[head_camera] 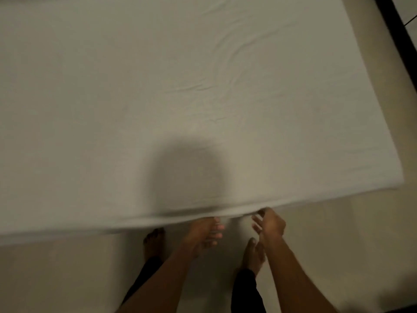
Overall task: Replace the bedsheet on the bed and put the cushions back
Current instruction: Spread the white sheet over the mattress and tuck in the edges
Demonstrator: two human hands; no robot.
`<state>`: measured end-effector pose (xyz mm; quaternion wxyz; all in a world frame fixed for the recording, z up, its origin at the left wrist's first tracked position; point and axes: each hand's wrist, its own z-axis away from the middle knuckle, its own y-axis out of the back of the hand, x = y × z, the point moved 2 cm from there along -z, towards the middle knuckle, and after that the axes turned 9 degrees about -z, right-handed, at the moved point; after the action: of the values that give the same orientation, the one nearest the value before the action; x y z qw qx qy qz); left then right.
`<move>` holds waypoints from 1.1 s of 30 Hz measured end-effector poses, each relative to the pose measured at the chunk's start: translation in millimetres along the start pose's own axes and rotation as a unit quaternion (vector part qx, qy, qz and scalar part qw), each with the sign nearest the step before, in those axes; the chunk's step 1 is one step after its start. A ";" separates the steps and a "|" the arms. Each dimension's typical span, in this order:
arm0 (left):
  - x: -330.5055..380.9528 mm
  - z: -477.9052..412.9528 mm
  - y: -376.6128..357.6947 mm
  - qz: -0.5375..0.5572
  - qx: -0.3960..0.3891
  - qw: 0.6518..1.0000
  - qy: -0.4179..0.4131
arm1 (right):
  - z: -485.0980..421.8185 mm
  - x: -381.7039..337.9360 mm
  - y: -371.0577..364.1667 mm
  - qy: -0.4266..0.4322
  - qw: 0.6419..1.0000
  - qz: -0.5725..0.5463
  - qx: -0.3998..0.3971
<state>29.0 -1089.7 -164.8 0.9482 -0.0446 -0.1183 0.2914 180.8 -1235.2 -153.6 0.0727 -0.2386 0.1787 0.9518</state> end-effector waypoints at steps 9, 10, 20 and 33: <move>32.1 -46.4 -176.1 0.175 0.038 0.983 -0.026 | -90.9 -98.3 55.8 -0.007 0.990 0.106 -0.090; 38.6 -50.1 -183.9 0.194 0.059 0.979 -0.035 | -94.4 -96.8 57.6 -0.007 0.989 0.113 -0.097; 15.1 -58.8 -212.2 0.100 0.173 0.980 -0.021 | -117.9 -81.4 98.1 -0.052 0.984 0.138 -0.103; -34.6 -53.5 -61.0 0.380 0.192 0.904 -0.047 | -106.3 -36.9 68.9 -0.196 0.954 -0.016 -0.227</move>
<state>47.7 -1160.5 -214.0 0.7494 0.1104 -0.0784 0.6481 243.2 -1340.7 -202.2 0.0657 -0.0601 -0.0640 0.9940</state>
